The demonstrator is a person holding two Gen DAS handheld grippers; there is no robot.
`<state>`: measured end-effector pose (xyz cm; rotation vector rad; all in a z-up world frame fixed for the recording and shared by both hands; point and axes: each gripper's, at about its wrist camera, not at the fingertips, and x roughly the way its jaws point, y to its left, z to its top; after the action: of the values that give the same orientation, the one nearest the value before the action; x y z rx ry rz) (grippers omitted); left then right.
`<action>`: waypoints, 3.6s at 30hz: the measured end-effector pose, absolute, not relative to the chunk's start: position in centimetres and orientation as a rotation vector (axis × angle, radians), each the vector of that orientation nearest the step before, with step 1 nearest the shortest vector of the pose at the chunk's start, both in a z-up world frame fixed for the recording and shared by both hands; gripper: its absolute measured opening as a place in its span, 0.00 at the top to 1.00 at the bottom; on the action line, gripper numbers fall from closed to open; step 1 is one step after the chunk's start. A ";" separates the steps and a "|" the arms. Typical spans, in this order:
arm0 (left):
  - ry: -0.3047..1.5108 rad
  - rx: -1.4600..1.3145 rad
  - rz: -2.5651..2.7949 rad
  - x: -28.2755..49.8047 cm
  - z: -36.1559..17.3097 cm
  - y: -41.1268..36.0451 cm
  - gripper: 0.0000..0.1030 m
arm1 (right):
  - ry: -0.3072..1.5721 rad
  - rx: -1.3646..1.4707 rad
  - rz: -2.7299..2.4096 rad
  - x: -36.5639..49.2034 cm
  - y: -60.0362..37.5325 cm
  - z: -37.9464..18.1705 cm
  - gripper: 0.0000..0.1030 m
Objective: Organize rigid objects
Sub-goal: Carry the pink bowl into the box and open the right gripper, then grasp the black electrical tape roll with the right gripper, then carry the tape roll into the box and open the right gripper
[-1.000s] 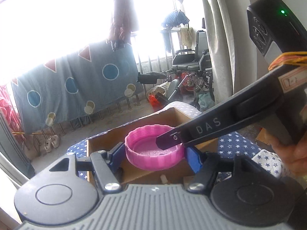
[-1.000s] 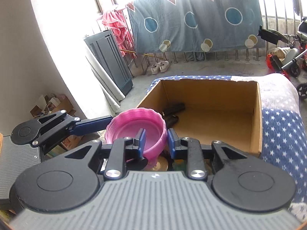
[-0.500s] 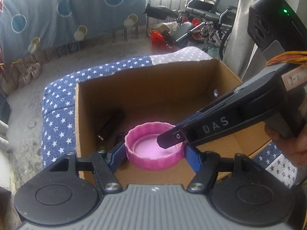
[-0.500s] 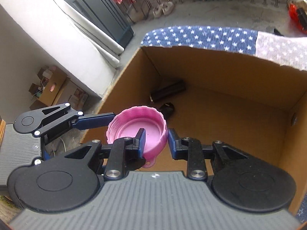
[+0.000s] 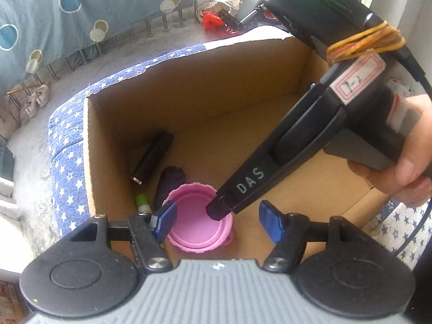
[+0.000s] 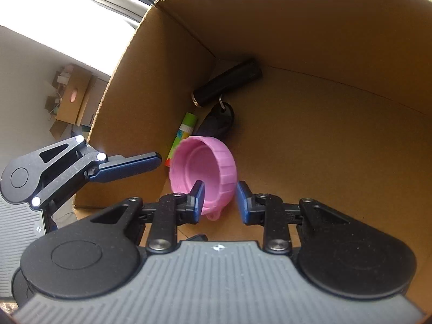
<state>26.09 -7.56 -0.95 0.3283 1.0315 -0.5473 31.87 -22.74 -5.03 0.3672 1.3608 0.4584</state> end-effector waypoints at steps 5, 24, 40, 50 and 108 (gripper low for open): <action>1.037 0.277 -0.551 26.0 -0.2 -7.2 0.32 | 1.351 0.388 0.456 31.9 -23.1 -4.9 0.72; 0.764 0.018 -0.550 11.3 8.6 -0.2 0.24 | 0.838 0.549 0.440 12.9 -28.2 8.3 0.65; 0.875 0.233 -0.503 4.2 -3.8 -2.5 0.23 | 0.952 0.451 0.390 6.0 -19.3 -2.8 0.63; 0.921 0.230 -0.469 5.3 -6.8 -2.3 0.25 | 1.010 0.359 0.382 7.6 -16.5 -6.0 0.67; 0.522 0.287 -0.489 6.0 7.8 -6.3 0.35 | 0.719 0.211 0.401 7.7 -20.3 10.8 0.74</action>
<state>5.99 -6.31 7.81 0.2874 0.5223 -0.4895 7.73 -20.31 10.84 0.2113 0.7187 0.4015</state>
